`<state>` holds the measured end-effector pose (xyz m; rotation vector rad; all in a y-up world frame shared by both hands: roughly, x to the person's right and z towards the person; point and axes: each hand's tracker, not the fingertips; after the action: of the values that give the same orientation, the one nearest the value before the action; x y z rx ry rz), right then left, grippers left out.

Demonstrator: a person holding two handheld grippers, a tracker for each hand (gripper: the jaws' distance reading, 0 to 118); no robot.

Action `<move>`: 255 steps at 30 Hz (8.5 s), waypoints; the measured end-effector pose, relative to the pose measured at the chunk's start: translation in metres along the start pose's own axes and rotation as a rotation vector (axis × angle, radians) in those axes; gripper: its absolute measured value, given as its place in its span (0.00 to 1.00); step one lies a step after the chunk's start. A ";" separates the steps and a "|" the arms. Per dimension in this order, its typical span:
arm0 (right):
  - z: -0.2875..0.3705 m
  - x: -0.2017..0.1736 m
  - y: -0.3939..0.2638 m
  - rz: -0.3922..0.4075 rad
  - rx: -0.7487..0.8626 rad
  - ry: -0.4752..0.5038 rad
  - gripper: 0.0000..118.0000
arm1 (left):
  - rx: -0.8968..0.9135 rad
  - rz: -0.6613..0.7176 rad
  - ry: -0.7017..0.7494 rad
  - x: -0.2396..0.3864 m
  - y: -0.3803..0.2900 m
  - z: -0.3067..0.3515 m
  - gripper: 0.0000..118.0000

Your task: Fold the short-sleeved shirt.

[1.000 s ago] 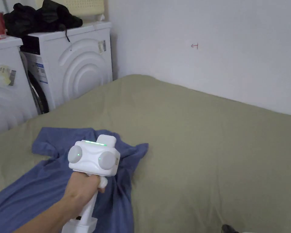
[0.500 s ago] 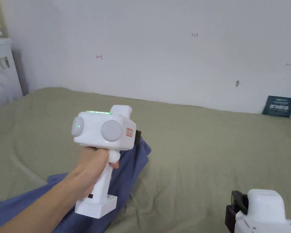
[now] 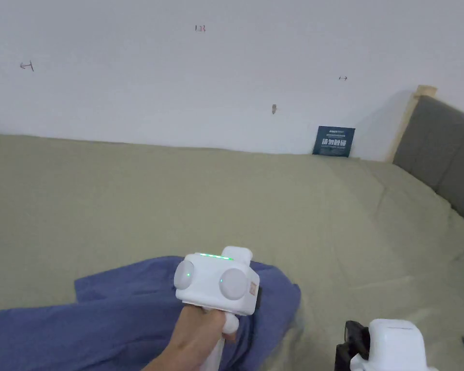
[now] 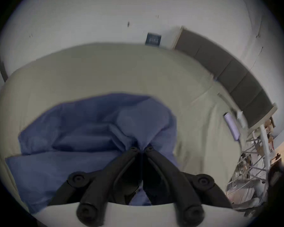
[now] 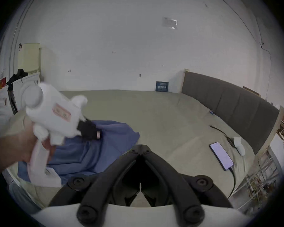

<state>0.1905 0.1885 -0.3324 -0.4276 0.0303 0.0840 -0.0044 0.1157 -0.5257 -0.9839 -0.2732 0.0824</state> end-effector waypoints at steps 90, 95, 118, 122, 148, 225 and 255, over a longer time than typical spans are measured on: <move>-0.129 0.026 0.114 0.000 -0.223 0.144 0.04 | 0.225 0.272 0.502 -0.298 -0.086 0.295 0.01; -0.074 0.033 0.171 -0.022 -0.083 0.158 0.04 | 0.335 0.269 0.544 -0.280 -0.064 0.381 0.01; -0.182 0.031 0.372 -0.006 0.131 -0.039 0.04 | 0.582 0.214 0.727 -0.267 0.173 0.362 0.01; -0.228 0.017 0.376 0.008 0.125 -0.052 0.04 | 0.564 0.220 0.754 -0.293 0.203 0.322 0.01; -0.256 0.026 0.129 -0.054 -0.137 -0.040 0.04 | 0.326 0.209 0.599 -0.308 0.027 0.181 0.01; -0.237 -0.059 0.058 0.093 -0.342 0.258 0.00 | 0.032 0.315 0.333 -0.262 -0.224 0.199 0.04; -0.187 -0.034 0.124 0.175 -0.225 0.240 0.01 | 0.160 0.356 0.355 -0.261 -0.203 0.227 0.04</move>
<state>0.1434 0.2204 -0.5519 -0.6580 0.2968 0.2095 -0.3269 0.1373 -0.2880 -0.8614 0.2338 0.2473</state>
